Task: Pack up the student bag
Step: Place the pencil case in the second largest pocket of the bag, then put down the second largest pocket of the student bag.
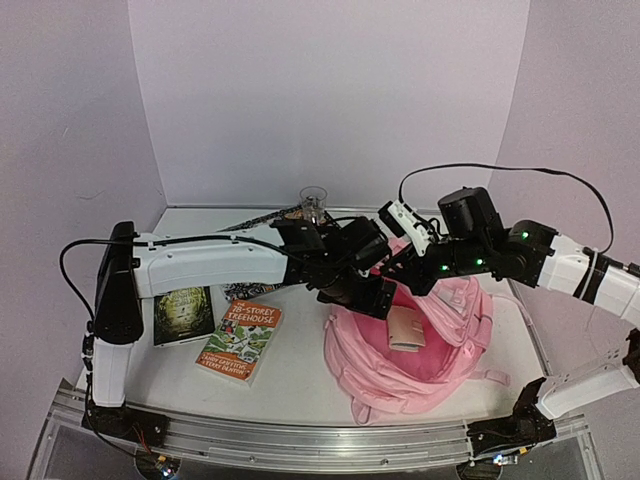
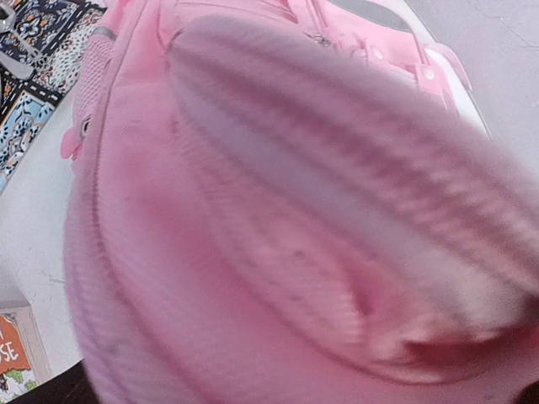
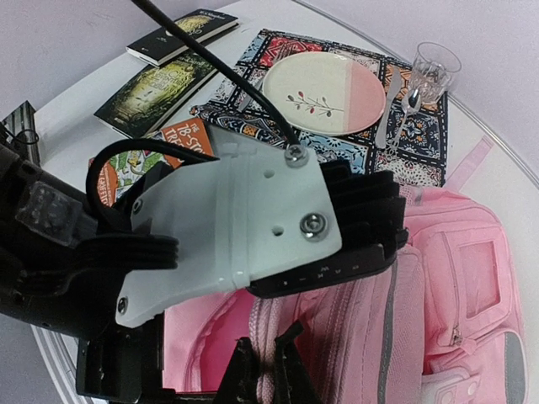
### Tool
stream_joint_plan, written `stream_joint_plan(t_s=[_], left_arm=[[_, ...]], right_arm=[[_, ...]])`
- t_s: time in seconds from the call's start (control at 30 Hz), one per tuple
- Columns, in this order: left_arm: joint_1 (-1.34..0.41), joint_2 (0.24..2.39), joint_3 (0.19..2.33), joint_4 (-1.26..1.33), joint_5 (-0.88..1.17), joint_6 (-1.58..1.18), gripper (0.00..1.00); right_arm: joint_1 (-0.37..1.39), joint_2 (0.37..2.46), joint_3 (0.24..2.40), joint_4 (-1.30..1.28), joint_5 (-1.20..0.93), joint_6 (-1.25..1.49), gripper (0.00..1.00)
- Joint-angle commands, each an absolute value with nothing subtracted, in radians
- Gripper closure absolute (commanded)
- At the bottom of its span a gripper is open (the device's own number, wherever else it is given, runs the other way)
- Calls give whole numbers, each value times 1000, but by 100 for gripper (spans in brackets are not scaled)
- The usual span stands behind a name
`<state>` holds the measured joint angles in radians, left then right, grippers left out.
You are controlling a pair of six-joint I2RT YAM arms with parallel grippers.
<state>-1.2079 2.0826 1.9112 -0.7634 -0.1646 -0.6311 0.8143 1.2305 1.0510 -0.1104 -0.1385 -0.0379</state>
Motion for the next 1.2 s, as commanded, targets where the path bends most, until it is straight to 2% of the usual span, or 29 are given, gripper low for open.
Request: stream_joint_plan(t_s=[0.0, 0.27, 0.47, 0.6, 0.67, 0.93, 1.0, 1.17], left_arm=[[-1197, 1966, 1806, -722, -200, -729, 6], [-1066, 1757, 1453, -534, -36, -850, 13], [-994, 1704, 1349, -417, 85, -837, 13], [-963, 1758, 1373, -397, 126, -797, 14], [-951, 1799, 1405, -395, 142, -772, 14], [-853, 1891, 1491, -395, 204, -699, 13], [-840, 1919, 1517, -393, 220, -690, 13], [-821, 2006, 1631, -389, 277, -685, 15]], right_arm=[[821, 1211, 1064, 77, -135, -9, 100], [821, 1226, 1009, 72, -154, -8, 100], [820, 1259, 917, 52, -271, 54, 99], [821, 1307, 888, 13, -324, 133, 86], [820, 1309, 875, 2, -305, 182, 76], [813, 1242, 867, -60, -111, 308, 41], [806, 1231, 859, -65, -57, 340, 37], [784, 1244, 865, -59, 45, 374, 35]])
